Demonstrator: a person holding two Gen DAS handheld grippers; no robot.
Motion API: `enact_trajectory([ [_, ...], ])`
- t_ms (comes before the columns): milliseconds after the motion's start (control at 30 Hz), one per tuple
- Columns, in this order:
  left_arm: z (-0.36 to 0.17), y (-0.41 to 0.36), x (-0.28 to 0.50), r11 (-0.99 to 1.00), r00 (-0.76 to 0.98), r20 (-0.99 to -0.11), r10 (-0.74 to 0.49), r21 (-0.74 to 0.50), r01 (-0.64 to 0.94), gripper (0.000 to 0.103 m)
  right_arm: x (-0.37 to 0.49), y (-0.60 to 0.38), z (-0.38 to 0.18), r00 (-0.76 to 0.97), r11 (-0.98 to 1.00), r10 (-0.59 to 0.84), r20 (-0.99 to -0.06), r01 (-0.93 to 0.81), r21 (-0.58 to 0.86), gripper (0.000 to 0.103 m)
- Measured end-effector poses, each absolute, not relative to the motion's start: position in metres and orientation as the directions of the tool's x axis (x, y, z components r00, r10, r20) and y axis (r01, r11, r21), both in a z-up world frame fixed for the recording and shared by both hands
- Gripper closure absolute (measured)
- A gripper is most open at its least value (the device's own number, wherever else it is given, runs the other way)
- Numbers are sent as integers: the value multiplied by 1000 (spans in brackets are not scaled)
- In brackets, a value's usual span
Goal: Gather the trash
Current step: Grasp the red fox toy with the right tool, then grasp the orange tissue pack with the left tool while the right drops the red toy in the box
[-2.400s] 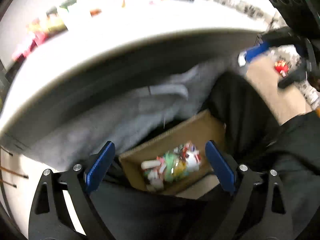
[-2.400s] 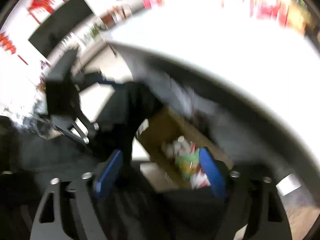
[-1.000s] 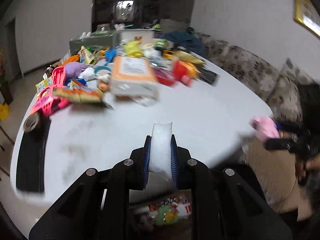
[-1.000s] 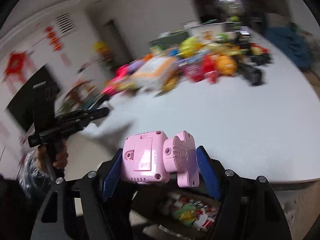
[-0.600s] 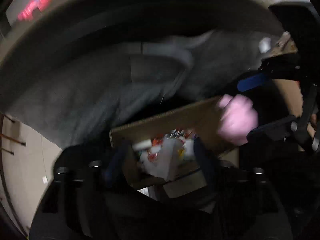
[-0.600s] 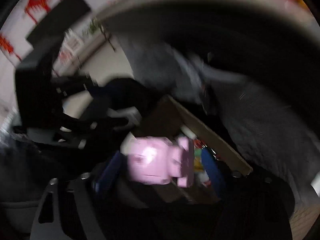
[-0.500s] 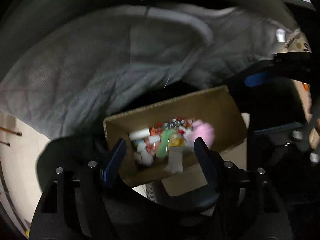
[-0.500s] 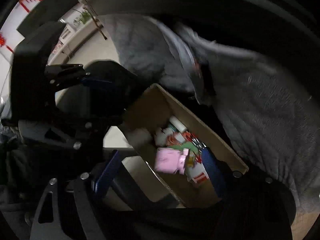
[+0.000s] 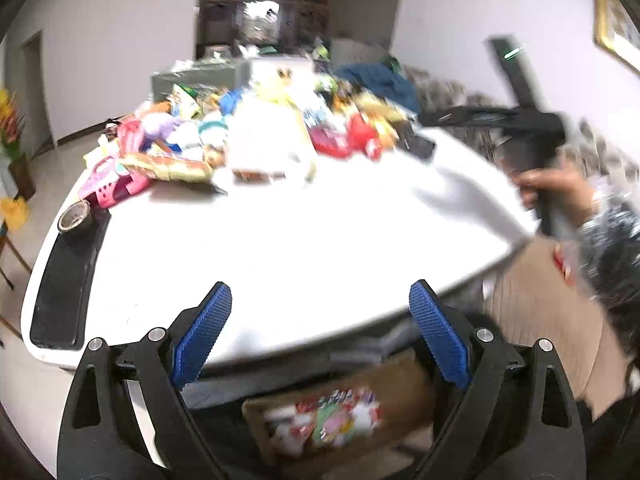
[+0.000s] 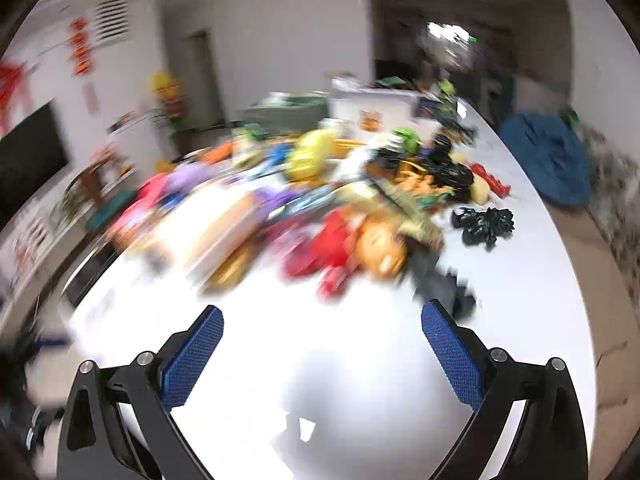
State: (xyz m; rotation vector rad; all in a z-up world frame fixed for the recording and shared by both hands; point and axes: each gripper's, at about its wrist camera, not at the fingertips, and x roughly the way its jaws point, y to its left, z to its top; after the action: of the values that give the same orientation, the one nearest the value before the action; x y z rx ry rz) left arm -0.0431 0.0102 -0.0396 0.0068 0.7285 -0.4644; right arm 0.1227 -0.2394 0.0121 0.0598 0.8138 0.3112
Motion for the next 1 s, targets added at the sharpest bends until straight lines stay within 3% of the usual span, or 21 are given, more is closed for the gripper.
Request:
enact_trajectory([
  [67, -42, 11, -38, 894, 640, -637, -431, -204, 399, 15, 143, -236, 1, 606, 939, 343, -718, -226, 258, 7],
  [167, -59, 9, -48, 896, 632, -652, -419, -186, 402, 15, 158, -226, -15, 573, 936, 351, -741, -192, 295, 10],
  [233, -69, 10, -48, 902, 631, -669, -393, -148, 405, 15, 169, -221, -33, 543, 937, 343, -766, -140, 320, 15],
  [300, -79, 10, -50, 897, 611, -685, -398, -151, 415, 15, 178, -222, -45, 533, 928, 354, -769, -96, 360, 28],
  [467, -83, 13, -43, 882, 570, -696, -437, -207, 424, 15, 210, -228, -49, 560, 908, 383, -735, -82, 410, 34],
  [567, -78, 10, -34, 879, 560, -699, -446, -223, 422, 15, 215, -226, -43, 549, 903, 401, -734, -102, 418, 50],
  [600, -76, 9, -30, 880, 561, -697, -446, -226, 419, 15, 211, -224, -41, 539, 917, 380, -752, -110, 384, 59],
  [833, -58, 6, -5, 876, 572, -674, -467, -263, 405, 15, 153, -230, -42, 544, 921, 387, -744, -188, 342, 59],
  [1000, -17, -16, 39, 921, 696, -616, -368, -139, 364, 15, 104, -241, -32, 549, 879, 471, -690, -234, 415, 59],
])
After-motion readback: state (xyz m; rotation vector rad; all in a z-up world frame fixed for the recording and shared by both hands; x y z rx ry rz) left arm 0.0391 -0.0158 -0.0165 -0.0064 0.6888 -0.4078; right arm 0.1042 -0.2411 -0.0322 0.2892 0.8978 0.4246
